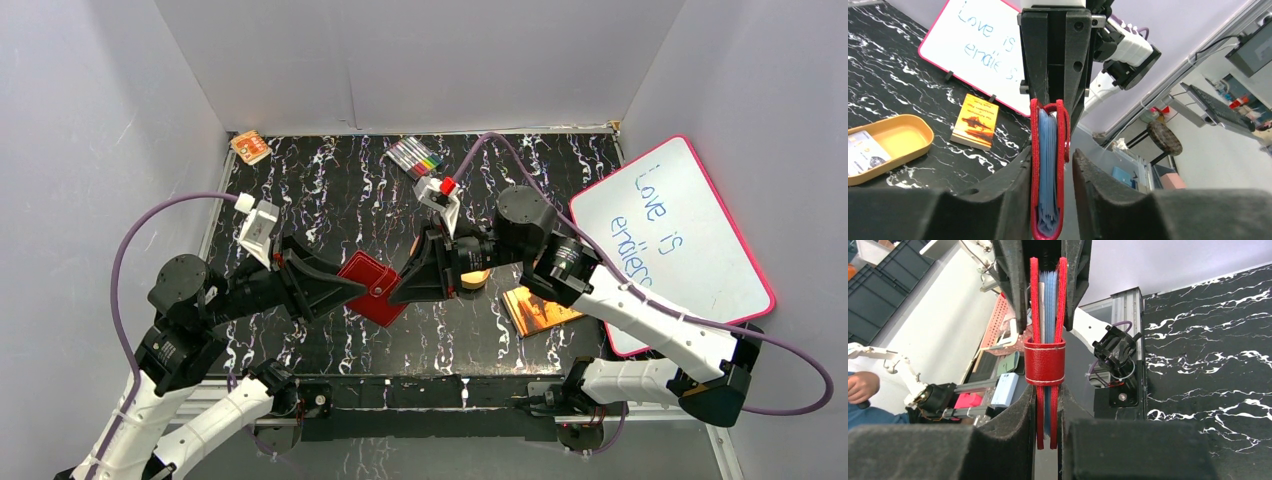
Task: Put the credit cards into the card holder
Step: Close the card holder at the center of the board.
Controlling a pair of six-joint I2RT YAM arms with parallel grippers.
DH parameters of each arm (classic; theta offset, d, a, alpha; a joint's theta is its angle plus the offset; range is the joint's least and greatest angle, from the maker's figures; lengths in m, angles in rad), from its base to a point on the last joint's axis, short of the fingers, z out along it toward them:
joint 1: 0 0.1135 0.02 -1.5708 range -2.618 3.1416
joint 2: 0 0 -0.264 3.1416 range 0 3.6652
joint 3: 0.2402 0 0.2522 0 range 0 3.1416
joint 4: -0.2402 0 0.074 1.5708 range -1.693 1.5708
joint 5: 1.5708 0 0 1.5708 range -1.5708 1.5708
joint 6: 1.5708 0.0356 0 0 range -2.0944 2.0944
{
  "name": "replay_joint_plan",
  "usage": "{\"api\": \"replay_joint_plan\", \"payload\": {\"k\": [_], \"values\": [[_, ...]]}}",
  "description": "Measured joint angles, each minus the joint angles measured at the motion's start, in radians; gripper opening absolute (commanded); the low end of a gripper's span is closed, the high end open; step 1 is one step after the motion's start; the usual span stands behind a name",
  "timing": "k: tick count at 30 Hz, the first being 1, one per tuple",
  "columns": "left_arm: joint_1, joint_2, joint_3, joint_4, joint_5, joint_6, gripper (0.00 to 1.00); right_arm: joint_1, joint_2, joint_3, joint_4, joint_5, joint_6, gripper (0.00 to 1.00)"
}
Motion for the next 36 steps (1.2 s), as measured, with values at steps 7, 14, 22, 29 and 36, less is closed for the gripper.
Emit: {"api": "replay_joint_plan", "payload": {"k": [7,14,22,29,36], "values": [[0.0,-0.01,-0.004,0.007,-0.063,-0.021,0.87,0.001,-0.045,-0.093,0.082,0.094,0.019,0.0],[0.0,-0.154,-0.144,0.113,-0.219,-0.088,0.89,0.0,-0.133,-0.179,0.233,0.231,0.029,0.0],[0.0,-0.14,-0.275,0.303,-0.293,-0.217,0.81,0.0,-0.14,-0.248,0.391,0.345,0.078,0.0],[0.0,-0.055,-0.315,0.437,-0.238,-0.298,0.72,0.0,-0.105,-0.278,0.494,0.35,0.139,0.0],[0.0,-0.064,-0.318,0.518,-0.214,-0.319,0.52,0.0,-0.089,-0.323,0.596,0.35,0.196,0.0]]}}
